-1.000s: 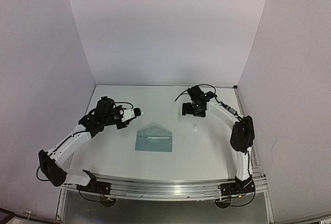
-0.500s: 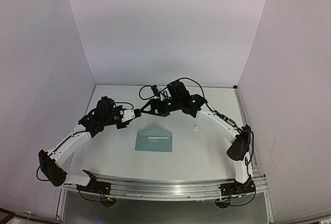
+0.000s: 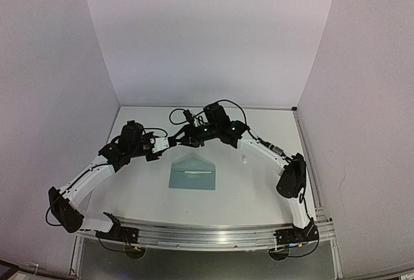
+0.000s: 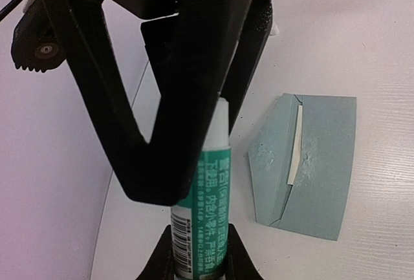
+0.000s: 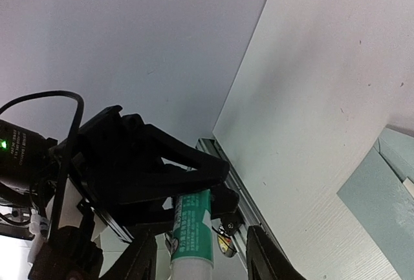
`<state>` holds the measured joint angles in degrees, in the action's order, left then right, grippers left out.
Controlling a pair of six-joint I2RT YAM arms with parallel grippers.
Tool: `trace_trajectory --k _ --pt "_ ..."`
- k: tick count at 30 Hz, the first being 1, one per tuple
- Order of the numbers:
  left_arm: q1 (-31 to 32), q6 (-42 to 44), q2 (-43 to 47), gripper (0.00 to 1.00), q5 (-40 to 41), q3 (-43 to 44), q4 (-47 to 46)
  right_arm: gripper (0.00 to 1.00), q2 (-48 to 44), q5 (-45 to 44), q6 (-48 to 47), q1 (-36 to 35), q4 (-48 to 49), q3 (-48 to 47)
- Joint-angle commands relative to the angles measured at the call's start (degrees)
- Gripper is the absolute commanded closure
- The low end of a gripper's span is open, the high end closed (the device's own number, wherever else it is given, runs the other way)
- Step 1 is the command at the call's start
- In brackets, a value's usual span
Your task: Place the letter into the envelope and seal it
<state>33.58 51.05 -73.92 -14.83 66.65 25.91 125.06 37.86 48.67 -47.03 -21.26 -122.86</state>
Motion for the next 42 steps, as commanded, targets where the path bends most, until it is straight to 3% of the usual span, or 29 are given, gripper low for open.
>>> trace_trajectory --k 1,10,13,17,22,23,24,26,27,28,32,38,42 --pt "0.2 0.3 -0.1 1.00 -0.3 1.1 -2.2 0.56 2.1 2.6 2.2 -0.5 3.7 -2.6" --pt "0.2 -0.3 -0.6 1.00 1.2 1.2 -3.0 0.64 2.7 3.6 3.1 -0.7 3.8 -2.4" --pt "0.2 -0.3 -0.5 1.00 1.2 1.0 -3.0 0.75 2.7 3.5 2.9 -0.7 3.8 -2.6" --pt "0.2 -0.3 -0.6 1.00 1.1 1.2 -2.8 0.99 2.6 3.1 2.5 -0.8 3.8 -2.8" --pt "0.2 -1.3 -0.6 1.00 0.7 1.5 -2.4 1.00 2.1 3.9 1.9 -0.7 3.8 -2.5" --pt "0.2 -1.8 -0.6 0.91 -0.3 1.8 -1.3 1.00 1.8 4.0 1.1 -0.7 3.8 -2.5" --pt "0.2 -2.3 -0.6 0.72 -1.9 2.2 0.3 1.00 1.4 4.1 0.3 -0.6 3.8 -2.3" --pt "0.1 -2.7 -0.3 0.17 -5.5 3.3 4.9 1.00 0.3 4.2 -1.6 -0.5 3.8 -1.3" --pt "0.0 -2.9 -0.2 0.07 -8.5 4.1 8.8 1.00 -0.8 4.3 -3.1 -0.4 3.7 -0.4" --pt "-0.2 -2.4 0.0 0.05 -10.7 4.8 11.9 1.00 -1.7 4.7 -4.7 -0.4 3.7 0.9" --pt "-0.9 -0.5 -0.4 0.08 -16.3 7.6 21.3 1.00 -6.4 6.3 -12.0 -0.5 3.6 6.3" --pt "-0.9 -1.2 -1.7 0.27 -19.0 10.6 23.1 1.00 -11.6 5.5 -19.0 -0.8 3.1 12.3" --pt "-0.8 -3.4 -3.2 0.32 -20.5 12.5 23.2 1.00 -11.6 4.7 -20.1 -1.4 2.9 12.1"
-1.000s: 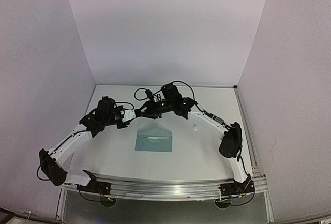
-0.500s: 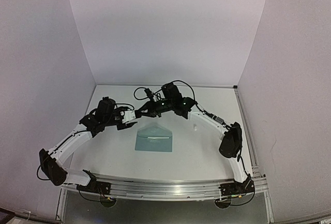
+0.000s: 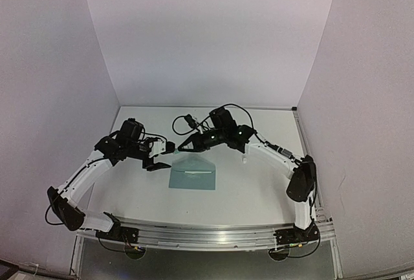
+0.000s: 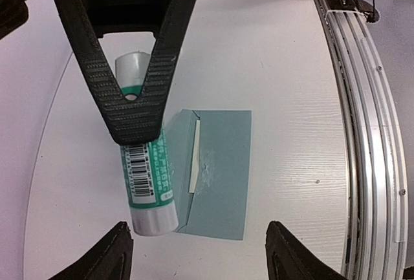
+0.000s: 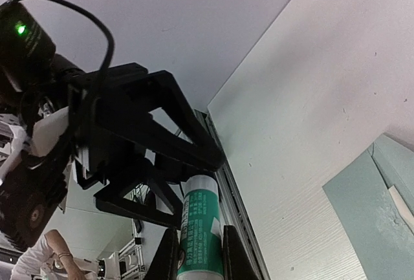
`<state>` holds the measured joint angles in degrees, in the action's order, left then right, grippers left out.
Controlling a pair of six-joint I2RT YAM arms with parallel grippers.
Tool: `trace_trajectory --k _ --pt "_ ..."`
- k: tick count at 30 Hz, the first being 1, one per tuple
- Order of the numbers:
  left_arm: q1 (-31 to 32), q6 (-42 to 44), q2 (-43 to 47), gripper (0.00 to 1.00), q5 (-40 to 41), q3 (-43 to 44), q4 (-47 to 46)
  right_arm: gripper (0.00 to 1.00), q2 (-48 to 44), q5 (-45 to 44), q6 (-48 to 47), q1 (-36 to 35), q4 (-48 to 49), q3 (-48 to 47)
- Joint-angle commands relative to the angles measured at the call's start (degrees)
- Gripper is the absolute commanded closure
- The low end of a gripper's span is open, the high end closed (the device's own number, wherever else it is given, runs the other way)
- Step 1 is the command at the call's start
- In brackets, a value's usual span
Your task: Place the letter into the envelope and seal it
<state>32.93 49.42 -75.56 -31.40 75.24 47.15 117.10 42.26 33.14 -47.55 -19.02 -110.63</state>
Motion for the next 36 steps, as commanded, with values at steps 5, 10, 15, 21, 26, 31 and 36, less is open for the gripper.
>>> trace_trajectory --k 5,10,15,21,26,31,36 --pt "-0.1 -5.6 -2.9 0.36 -2.7 4.9 -0.3 1.00 -3.5 0.4 -5.6 -1.8 0.2 -0.5" --pt "-0.1 -5.8 -3.0 0.47 -3.8 5.8 -0.2 1.00 -4.0 -0.8 -6.2 -1.8 -0.3 -0.2" --pt "-0.1 -4.5 -2.9 0.66 -4.1 5.4 0.6 1.00 -3.6 -1.1 -6.4 -1.9 -0.4 -1.3" --pt "-0.1 -3.6 -2.8 0.96 -3.5 5.2 0.8 1.00 -3.2 -1.2 -6.3 -1.9 -0.6 -1.8" --pt "-0.1 -1.7 -2.1 1.00 -0.6 3.9 -1.4 1.00 -2.3 -3.4 -2.7 -1.8 -0.6 -3.4" --pt "0.2 2.6 -0.8 1.00 15.2 -1.2 -18.6 1.00 -0.9 -12.9 12.6 0.1 -0.5 -3.2" --pt "1.4 16.5 1.0 1.00 24.8 -10.3 -40.9 1.00 0.6 -17.7 23.1 0.9 -0.2 -2.0"
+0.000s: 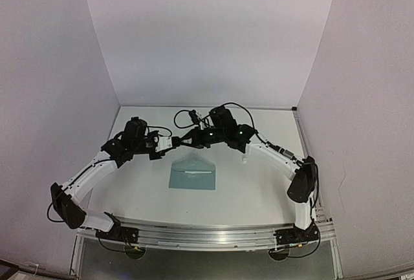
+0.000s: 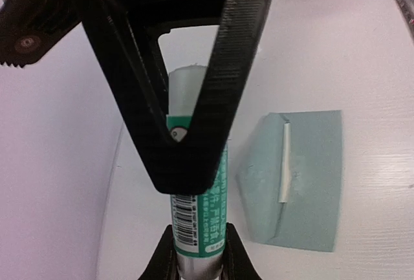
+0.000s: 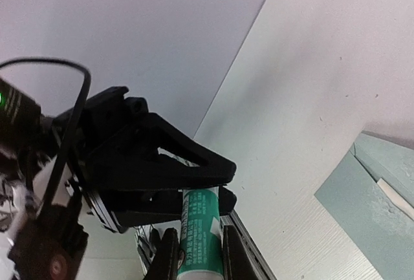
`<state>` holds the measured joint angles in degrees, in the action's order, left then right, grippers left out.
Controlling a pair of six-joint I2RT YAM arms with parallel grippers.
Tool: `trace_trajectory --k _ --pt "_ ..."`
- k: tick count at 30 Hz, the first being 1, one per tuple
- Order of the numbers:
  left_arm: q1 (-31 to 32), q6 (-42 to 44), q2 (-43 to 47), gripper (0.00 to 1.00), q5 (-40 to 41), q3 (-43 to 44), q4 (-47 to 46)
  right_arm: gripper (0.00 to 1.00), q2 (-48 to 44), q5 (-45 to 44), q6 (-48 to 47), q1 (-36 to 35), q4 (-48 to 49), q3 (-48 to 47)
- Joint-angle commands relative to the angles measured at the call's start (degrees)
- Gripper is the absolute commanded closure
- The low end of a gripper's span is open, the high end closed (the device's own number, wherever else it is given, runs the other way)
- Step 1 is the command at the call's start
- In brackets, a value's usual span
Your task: Place the letter into the envelope and seal it
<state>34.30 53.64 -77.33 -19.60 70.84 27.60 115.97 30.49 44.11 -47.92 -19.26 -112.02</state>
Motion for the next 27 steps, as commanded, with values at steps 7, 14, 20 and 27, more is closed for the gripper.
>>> trace_trajectory --k 7,14,20,27 --pt "1.7 36.4 3.6 1.00 12.5 -21.3 -52.6 1.00 5.2 -7.0 19.5 1.7 2.7 -3.2" --pt "1.7 52.9 -2.1 1.00 9.9 -28.9 -76.1 1.00 5.3 -7.6 26.9 2.2 12.0 1.4" --pt "1.7 52.9 -1.6 0.96 9.5 -31.3 -78.0 1.00 3.7 -8.3 25.5 2.8 12.1 3.8" --pt "1.7 33.9 5.1 0.01 18.2 -23.9 -52.9 1.00 -0.7 -6.2 16.3 4.5 12.0 6.9"
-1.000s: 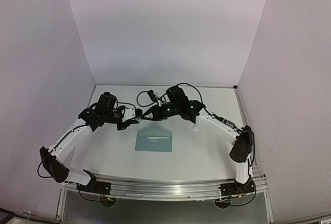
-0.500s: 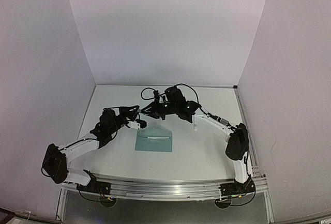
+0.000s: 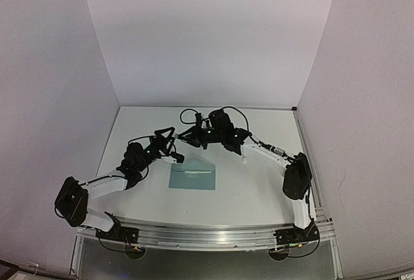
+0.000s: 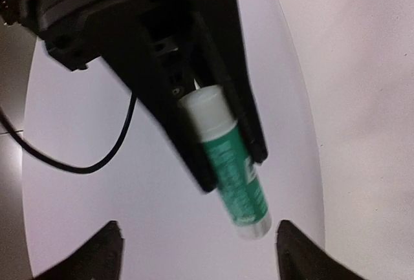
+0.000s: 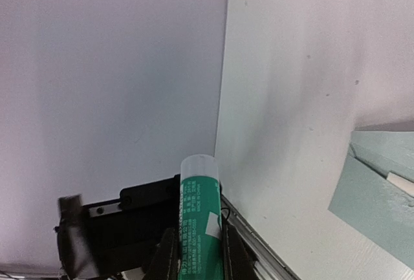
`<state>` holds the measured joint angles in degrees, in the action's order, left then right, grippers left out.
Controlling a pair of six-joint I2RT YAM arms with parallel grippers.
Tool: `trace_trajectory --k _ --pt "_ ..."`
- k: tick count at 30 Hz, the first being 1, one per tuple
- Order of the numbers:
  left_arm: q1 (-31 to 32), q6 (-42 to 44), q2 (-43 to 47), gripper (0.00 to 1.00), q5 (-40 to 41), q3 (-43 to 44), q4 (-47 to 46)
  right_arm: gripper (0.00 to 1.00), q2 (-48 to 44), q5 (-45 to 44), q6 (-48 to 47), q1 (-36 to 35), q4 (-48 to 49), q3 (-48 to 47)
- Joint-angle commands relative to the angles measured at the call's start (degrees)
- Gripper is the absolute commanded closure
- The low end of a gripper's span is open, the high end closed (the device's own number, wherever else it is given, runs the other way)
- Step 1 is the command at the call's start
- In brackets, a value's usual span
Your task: Place the letter into the envelope and seal it
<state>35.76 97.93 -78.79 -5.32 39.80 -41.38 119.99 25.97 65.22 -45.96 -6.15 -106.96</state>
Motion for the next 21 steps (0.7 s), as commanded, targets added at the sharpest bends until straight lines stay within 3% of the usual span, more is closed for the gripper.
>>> trace_trajectory --k 1,5,9,13,21 --pt "0.2 -15.9 8.0 0.01 4.3 10.7 25.1 1.00 -5.3 -1.1 -6.5 2.7 -1.1 2.4" --pt "0.0 -31.4 9.5 0.00 -2.2 23.7 58.4 1.00 -6.8 3.3 -13.2 3.2 -1.3 3.6" --pt "-0.2 -36.5 7.9 0.00 -11.9 30.9 76.2 1.00 -8.6 9.0 -22.3 3.1 -1.6 4.2" --pt "-0.3 -41.3 5.2 0.03 -16.8 35.3 82.1 1.00 -11.0 13.7 -31.6 2.6 -3.4 5.2" --pt "-0.3 -46.2 3.2 0.07 -19.3 39.1 81.3 1.00 -12.2 14.1 -42.9 -0.1 -10.7 3.4"
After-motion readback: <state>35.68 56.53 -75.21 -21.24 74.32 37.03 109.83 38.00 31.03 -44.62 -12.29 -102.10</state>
